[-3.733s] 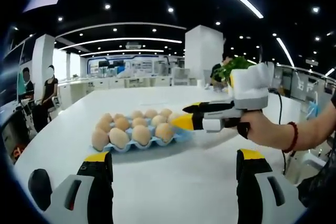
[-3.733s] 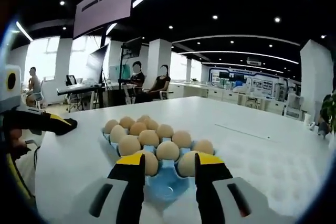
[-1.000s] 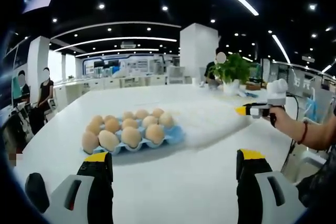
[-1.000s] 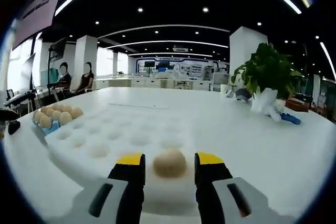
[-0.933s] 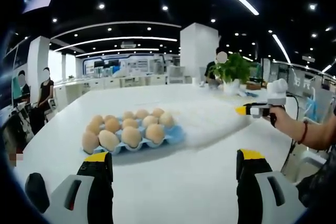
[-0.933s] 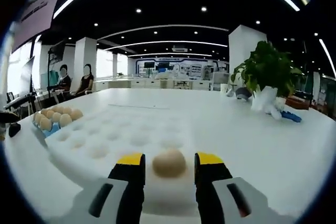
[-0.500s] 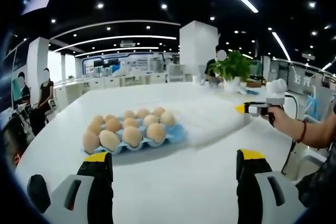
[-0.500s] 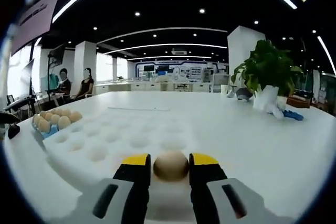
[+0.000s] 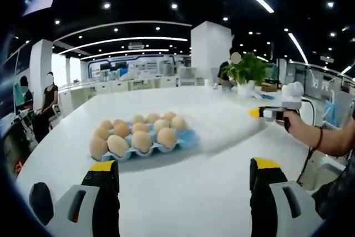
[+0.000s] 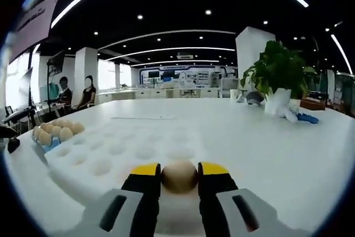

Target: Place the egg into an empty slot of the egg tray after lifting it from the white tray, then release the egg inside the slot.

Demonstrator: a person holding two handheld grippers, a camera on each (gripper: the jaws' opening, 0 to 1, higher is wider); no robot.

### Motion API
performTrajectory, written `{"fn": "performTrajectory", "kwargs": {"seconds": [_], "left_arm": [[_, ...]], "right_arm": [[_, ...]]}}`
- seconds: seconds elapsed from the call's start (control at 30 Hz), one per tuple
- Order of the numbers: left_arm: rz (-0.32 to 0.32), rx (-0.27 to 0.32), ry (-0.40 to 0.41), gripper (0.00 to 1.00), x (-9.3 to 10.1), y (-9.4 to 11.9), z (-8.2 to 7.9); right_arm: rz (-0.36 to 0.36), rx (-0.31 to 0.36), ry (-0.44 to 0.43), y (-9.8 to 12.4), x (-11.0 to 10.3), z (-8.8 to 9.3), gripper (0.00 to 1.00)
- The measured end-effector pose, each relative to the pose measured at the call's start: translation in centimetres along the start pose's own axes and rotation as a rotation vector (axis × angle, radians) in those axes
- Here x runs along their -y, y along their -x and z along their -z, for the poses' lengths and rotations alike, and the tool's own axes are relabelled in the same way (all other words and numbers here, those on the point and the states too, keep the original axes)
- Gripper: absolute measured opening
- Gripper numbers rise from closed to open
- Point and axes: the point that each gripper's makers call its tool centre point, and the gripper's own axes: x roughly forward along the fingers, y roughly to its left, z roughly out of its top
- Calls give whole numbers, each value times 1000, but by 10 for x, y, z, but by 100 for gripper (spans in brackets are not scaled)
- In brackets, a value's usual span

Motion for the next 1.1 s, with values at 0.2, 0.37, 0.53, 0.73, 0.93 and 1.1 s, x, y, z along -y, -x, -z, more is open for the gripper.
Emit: {"fn": "performTrajectory", "kwargs": {"seconds": [0.2, 0.37, 0.53, 0.73, 0.93, 1.1], "left_arm": [[-3, 2, 2, 100, -5, -1, -1], [3, 1, 3, 100, -7, -4, -1], [4, 6, 6, 100, -10, -6, -2], [9, -1, -1, 100, -6, -6, -1], [-2, 6, 1, 100, -6, -1, -2], [-3, 3, 0, 100, -5, 0, -1]], "right_arm": [[5, 47, 30, 5, -1, -17, 27], [-30, 68, 26, 7, -14, -27, 27], [-122, 73, 16, 5, -47, -32, 27], [-174, 67, 9, -2, -75, -36, 27], [-258, 73, 23, -6, -109, -42, 27], [-331, 83, 15, -6, -142, -47, 27]]}}
